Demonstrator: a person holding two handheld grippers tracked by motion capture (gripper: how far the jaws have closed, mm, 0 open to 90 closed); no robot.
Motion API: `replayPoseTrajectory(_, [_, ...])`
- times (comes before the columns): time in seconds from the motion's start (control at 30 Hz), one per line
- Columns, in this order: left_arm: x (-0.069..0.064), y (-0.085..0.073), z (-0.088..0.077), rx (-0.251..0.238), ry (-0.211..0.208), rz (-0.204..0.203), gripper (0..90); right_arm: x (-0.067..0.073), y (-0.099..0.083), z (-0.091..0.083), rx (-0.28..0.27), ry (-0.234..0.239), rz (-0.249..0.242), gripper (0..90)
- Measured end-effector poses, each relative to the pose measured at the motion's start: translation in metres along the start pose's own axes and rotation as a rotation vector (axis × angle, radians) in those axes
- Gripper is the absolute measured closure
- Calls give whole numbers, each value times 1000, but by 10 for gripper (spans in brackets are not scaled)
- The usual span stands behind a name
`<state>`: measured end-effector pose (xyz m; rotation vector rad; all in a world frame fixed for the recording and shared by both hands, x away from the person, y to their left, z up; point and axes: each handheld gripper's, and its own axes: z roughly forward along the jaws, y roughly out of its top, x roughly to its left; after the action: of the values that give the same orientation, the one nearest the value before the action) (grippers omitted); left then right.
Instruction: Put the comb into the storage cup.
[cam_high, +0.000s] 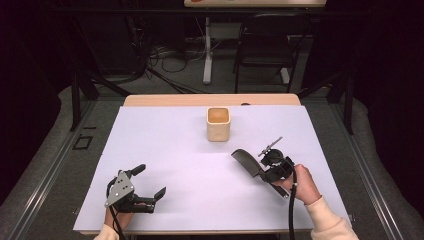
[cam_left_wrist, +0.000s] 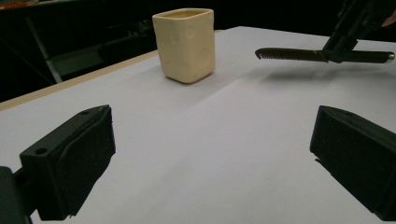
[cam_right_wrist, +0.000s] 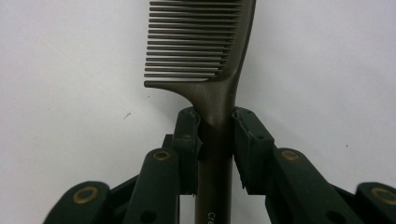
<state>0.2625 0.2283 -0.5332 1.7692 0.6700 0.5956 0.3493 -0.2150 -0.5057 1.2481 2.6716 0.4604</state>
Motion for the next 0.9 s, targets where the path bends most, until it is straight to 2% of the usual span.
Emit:
replayPoseTrajectory(0.07, [0, 0, 0, 0, -1, 2, 1, 0, -1, 0, -29, 6, 7, 723])
replayPoseTrajectory(0.1, [0, 0, 0, 0, -1, 2, 1, 0, 0, -2, -19, 4, 2, 723])
replayPoseTrajectory(0.13, [0, 0, 0, 0, -2, 2, 1, -1, -1, -2, -43, 6, 1, 723])
replayPoseTrajectory(0.23, [1, 0, -1, -2, -3, 1, 1, -2, -1, -3, -58, 24, 5, 724])
replayPoseTrajectory(0.5, [1, 0, -1, -5, -3, -2, 1, -1, -2, -11, -110, 11, 11, 724])
replayPoseTrajectory(0.9, [2, -1, -2, -5, 5, -3, 1, -1, -2, -18, -183, 20, 23, 724])
